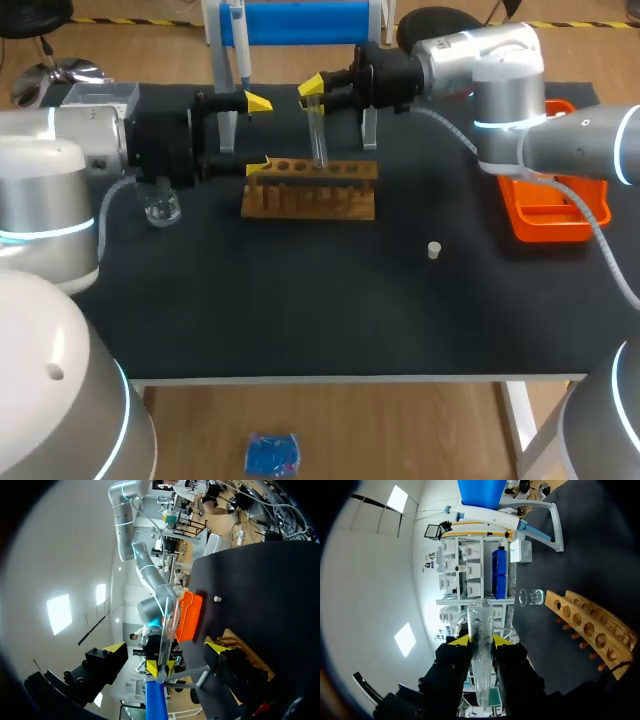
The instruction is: Invert the test tube, pick up the pipette, mount the tip to pipette, aspirate from beaker and dispense into the tube, eject the tip, return the pipette, and cap with the stopper.
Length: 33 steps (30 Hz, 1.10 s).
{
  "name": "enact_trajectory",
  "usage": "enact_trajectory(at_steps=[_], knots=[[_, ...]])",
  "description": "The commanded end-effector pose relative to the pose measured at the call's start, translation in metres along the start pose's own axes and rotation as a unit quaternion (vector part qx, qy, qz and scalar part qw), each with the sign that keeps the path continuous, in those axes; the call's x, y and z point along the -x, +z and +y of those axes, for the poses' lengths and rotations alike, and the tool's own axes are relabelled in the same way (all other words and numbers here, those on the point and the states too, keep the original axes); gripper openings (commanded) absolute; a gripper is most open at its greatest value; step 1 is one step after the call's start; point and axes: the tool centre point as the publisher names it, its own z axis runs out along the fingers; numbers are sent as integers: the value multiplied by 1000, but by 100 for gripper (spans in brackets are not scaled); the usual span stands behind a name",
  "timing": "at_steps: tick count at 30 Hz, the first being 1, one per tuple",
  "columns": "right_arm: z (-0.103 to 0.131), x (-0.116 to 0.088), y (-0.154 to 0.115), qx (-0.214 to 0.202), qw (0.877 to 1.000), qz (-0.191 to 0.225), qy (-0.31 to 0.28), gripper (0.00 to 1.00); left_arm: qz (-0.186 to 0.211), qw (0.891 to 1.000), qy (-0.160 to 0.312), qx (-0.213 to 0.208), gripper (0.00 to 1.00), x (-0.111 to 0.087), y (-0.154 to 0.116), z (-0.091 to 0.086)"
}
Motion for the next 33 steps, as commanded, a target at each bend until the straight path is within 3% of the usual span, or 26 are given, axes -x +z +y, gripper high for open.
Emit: enact_trajectory(at_steps=[1, 3, 6, 13, 24, 33], knots=[[-1, -1, 0, 1, 1000, -1, -1, 0, 9, 1000, 0, -17, 100, 1, -1, 3], [-1, -1, 0, 1, 1000, -1, -1, 0, 9, 1000, 0, -17, 100, 1, -1, 3], [-1, -1, 0, 1, 1000, -1, -1, 0, 32, 998, 57, -9, 100, 9, 2, -3], [-1, -1, 0, 1, 1000, -1, -1, 0, 27, 989, 143, 8, 100, 24, 20, -11], [-1, -1, 0, 1, 1000, -1, -1, 0, 4, 991, 134, -17, 100, 15, 53, -17], [-1, -1, 0, 1, 1000, -1, -1, 0, -38, 989, 131, -49, 100, 13, 78, -20]])
